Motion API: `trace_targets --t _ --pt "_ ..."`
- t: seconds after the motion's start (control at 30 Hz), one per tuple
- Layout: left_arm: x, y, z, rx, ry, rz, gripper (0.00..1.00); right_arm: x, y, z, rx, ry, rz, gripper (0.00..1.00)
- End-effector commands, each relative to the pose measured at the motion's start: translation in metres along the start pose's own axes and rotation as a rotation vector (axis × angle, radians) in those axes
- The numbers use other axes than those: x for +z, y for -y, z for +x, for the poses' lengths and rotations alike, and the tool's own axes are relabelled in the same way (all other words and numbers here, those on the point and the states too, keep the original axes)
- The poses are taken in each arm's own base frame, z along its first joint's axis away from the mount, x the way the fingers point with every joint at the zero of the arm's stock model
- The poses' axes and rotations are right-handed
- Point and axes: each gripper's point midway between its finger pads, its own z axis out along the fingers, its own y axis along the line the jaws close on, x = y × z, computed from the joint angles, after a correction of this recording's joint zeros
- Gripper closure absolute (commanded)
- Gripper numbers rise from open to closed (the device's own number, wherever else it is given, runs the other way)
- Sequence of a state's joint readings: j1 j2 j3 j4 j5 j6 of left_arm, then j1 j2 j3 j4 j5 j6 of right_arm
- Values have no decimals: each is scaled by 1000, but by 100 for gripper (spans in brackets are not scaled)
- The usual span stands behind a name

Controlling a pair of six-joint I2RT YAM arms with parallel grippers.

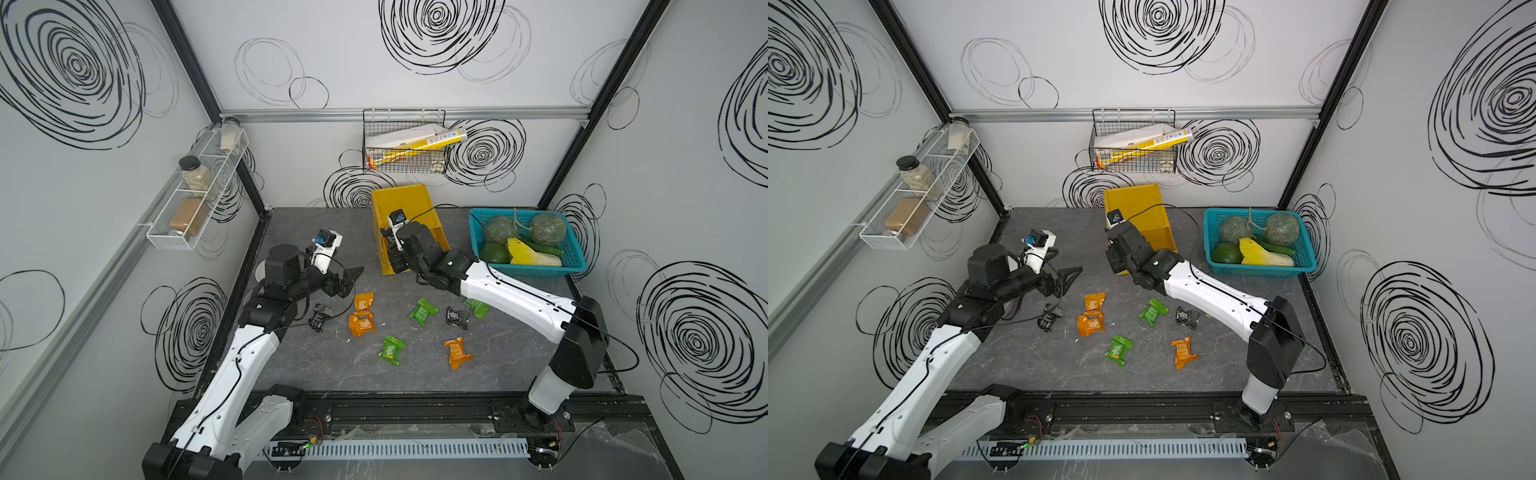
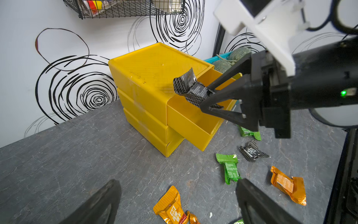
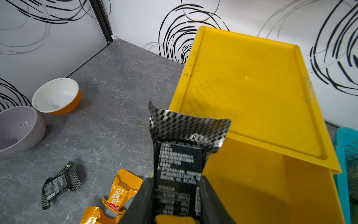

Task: Place the cookies into the drawer by color
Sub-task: Place the cookie in the drawer.

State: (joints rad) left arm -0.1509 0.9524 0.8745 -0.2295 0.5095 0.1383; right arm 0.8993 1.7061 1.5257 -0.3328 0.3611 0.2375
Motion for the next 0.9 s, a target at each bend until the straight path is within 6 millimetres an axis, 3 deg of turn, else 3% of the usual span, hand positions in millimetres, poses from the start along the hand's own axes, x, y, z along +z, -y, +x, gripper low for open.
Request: trace_targets --t 0.0,0.3,0.6,0.87 --pt "-3 5 -12 30 52 8 1 1 1 1 17 -22 5 61" --pt "-3 7 -13 28 48 19 1 -8 10 1 44 -11 26 41" --pt "-4 7 -13 26 45 23 1 -39 25 0 80 13 42 38" --pt "-3 7 -10 25 44 33 1 -74 57 25 92 27 121 24"
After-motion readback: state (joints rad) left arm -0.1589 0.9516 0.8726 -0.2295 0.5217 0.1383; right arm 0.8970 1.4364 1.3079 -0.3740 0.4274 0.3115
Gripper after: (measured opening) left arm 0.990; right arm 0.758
